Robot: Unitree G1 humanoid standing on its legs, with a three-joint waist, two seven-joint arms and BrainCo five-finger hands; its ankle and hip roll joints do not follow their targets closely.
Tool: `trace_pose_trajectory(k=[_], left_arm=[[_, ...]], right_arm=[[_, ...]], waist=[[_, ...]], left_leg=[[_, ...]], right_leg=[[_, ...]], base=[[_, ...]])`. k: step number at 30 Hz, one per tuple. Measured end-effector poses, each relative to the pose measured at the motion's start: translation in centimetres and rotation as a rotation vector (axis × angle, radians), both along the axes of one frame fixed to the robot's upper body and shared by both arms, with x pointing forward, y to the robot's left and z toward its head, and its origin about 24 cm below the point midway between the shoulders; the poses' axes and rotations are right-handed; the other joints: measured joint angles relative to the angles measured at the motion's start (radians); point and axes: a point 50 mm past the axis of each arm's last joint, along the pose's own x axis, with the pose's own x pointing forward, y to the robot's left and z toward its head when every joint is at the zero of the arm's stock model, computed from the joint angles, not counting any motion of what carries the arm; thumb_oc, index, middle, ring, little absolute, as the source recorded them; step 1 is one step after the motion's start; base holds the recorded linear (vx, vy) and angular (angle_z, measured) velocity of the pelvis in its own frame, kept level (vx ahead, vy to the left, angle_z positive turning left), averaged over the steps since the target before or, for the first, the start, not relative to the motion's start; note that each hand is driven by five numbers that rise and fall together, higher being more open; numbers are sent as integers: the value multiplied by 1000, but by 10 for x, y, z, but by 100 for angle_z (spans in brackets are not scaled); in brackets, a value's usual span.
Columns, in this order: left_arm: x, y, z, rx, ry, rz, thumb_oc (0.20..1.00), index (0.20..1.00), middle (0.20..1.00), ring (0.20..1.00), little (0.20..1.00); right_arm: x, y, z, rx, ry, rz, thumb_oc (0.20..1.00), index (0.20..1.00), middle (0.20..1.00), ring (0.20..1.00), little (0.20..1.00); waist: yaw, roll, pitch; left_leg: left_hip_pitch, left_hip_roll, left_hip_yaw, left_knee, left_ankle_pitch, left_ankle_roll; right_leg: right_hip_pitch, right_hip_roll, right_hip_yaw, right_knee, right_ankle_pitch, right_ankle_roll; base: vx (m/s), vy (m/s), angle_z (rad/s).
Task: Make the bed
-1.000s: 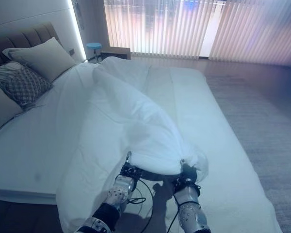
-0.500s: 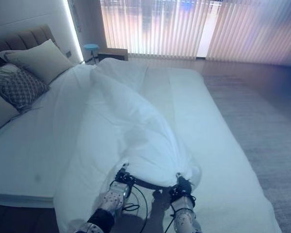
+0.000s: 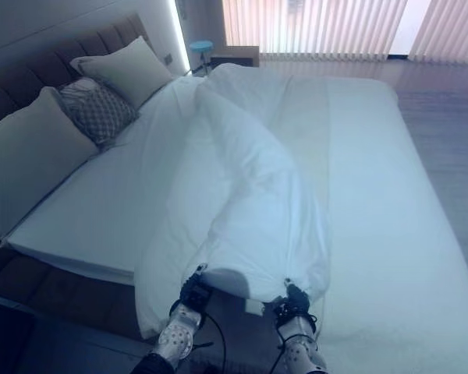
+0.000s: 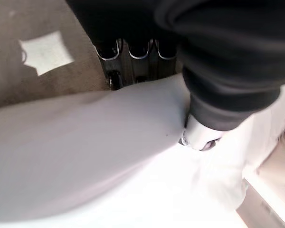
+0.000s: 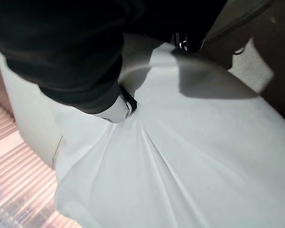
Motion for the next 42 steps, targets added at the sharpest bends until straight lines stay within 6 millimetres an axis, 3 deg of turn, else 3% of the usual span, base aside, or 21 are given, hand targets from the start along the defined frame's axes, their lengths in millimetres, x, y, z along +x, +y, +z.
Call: trace_pose_trajectory(k=[2, 3, 6, 8, 11, 12, 13, 14, 16, 17, 18, 20, 23, 24, 25, 26, 33, 35, 37, 39, 42], left_arm=[[-1, 0, 0, 14, -16, -14, 200, 200, 200, 200, 200], [-2, 1, 0, 16, -19, -15, 200, 200, 200, 200, 200], [-6, 10, -3, 49, -21, 1, 200, 200, 200, 200, 200], [-15, 15, -11, 80, 3, -1, 200, 200, 200, 200, 200], [-19, 24, -16, 132, 12, -8, 200, 200, 200, 200, 200], [-21, 31, -18, 165, 17, -8, 200, 200, 200, 200, 200], [-21, 33, -18, 172, 16, -7, 200, 200, 200, 200, 200], [-22, 38, -19, 170, 23, 17, 200, 200, 200, 200, 200], [-25, 37, -20, 171, 24, 16, 200, 200, 200, 200, 200], [-27, 40, -17, 177, 2, 19, 200, 200, 200, 200, 200], [-27, 44, -13, 189, -16, 25, 200, 200, 200, 200, 200], [-23, 50, -9, 207, -37, 29, 200, 200, 200, 200, 200], [-19, 52, -5, 217, -47, 38, 200, 200, 200, 200, 200], [-19, 52, -5, 224, -46, 38, 200, 200, 200, 200, 200], [-20, 53, -6, 233, -43, 38, 200, 200, 200, 200, 200], [-20, 53, -6, 233, -43, 32, 200, 200, 200, 200, 200], [-23, 44, -5, 210, -50, 15, 200, 200, 200, 200, 200], [-23, 43, -5, 207, -48, 15, 200, 200, 200, 200, 200], [-23, 44, -5, 208, -45, 17, 200, 200, 200, 200, 200], [-23, 40, -6, 197, -42, 15, 200, 200, 200, 200, 200], [-24, 37, -8, 192, -31, 9, 200, 200, 200, 200, 200]], right_arm=[[2, -3, 2, -8, -15, 21, 200, 200, 200, 200, 200], [4, -3, 3, -8, -22, 27, 200, 200, 200, 200, 200], [2, 4, -1, 0, -11, 75, 200, 200, 200, 200, 200], [-10, 9, -10, 22, 20, 93, 200, 200, 200, 200, 200], [-17, 17, -15, 57, 39, 92, 200, 200, 200, 200, 200], [-18, 22, -17, 69, 47, 99, 200, 200, 200, 200, 200], [-15, 23, -16, 68, 45, 106, 200, 200, 200, 200, 200], [-11, 28, -14, 67, 37, 129, 200, 200, 200, 200, 200], [-14, 27, -17, 68, 51, 130, 200, 200, 200, 200, 200], [-14, 30, -16, 72, 46, 137, 200, 200, 200, 200, 200], [-13, 33, -15, 83, 35, 144, 200, 200, 200, 200, 200], [-8, 37, -10, 84, 11, 173, 200, 200, 200, 200, 200], [-10, 42, -11, 85, 12, 195, 200, 200, 200, 200, 200], [-9, 42, -10, 84, 6, 198, 200, 200, 200, 200, 200], [-8, 42, -10, 77, 12, 202, 200, 200, 200, 200, 200], [-5, 41, -8, 69, 2, 204, 200, 200, 200, 200, 200], [-6, 31, -9, 37, 6, 202, 200, 200, 200, 200, 200], [-5, 30, -9, 27, 5, 211, 200, 200, 200, 200, 200], [-5, 30, -8, 26, 0, 214, 200, 200, 200, 200, 200], [-5, 26, -8, 15, 0, 213, 200, 200, 200, 200, 200], [-6, 23, -9, 6, 7, 213, 200, 200, 200, 200, 200]], waist=[[-11, 5, 4], [-10, 8, 4], [40, -35, 1], [40, -70, -24], [70, -108, -44], [65, -116, -57], [63, -106, -58], [64, -82, -56], [72, -64, -76], [89, -60, -76], [117, -71, -87], [118, -60, -87], [115, -51, -86], [113, -65, -93], [115, -63, -97], [106, -49, -100], [91, -17, -104], [92, -15, -104], [91, -42, -99], [87, -41, -103], [80, -37, -100]], left_leg=[[65, 70, 0, -34, 14, 9], [91, 66, -13, -53, -13, -24], [119, -53, -22, -18, -164, 28], [75, -110, 6, 45, -188, 66], [-18, -174, 42, 222, -261, 133], [-46, -203, 64, 278, -278, 148], [-76, -202, 65, 323, -294, 170], [-107, -164, 91, 345, -293, 192], [-126, -119, 107, 311, -247, 193], [-108, -100, 91, 268, -210, 186], [-96, -109, 97, 198, -152, 179], [-78, -140, 71, 123, -95, 193], [-53, -163, 24, 32, -17, 190], [-53, -174, 28, 9, 2, 189], [-51, -187, 16, -26, 26, 179], [-52, -188, -2, -47, 46, 177], [-67, -172, -24, -70, 79, 147], [-86, -159, 8, -34, 46, 121], [-106, -122, -20, 60, -6, 62], [-79, -8, -31, 52, -10, 47], [-53, 88, -53, 7, -19, 30]], right_leg=[[-7, -5, 66, 25, 4, 49], [-17, -11, 91, 26, 15, 67], [-63, -91, 201, -21, 128, 135], [-31, -152, 195, -81, 169, 156], [-63, -179, 196, -90, 259, 136], [-81, -182, 187, -94, 337, 123], [-105, -175, 189, -82, 383, 85], [-143, -151, 193, -40, 369, 59], [-151, -96, 151, 187, 127, 109], [-154, -52, 131, 403, -9, 101], [-108, -14, 94, 442, -105, 103], [15, 44, 80, 264, -126, 89], [85, 134, 200, 169, -212, 133], [88, 150, 190, 140, -217, 98], [114, 162, 200, 79, -199, -7], [126, 177, 196, 49, -182, -25], [144, 177, 136, -2, -148, -44], [132, 157, 133, -1, -142, -61], [129, 117, 136, -1, -138, -52], [134, 95, 142, 6, -141, -37], [143, 70, 180, 21, -140, -2]], base=[[-62, 463, -2], [-71, 331, -46], [-163, 547, -103], [-252, 573, -21], [-277, 576, -39], [-237, 442, -43], [-224, 415, -44], [-240, 432, -12], [-175, 277, 42], [-148, 221, 44], [-165, 264, 24], [-119, 157, 23], [-155, 116, 53], [-94, 84, 31], [-45, 79, 34], [-41, 78, 31], [-96, 182, 23], [-45, 252, -9], [24, 296, -12], [63, 400, 2], [69, 529, 11]])
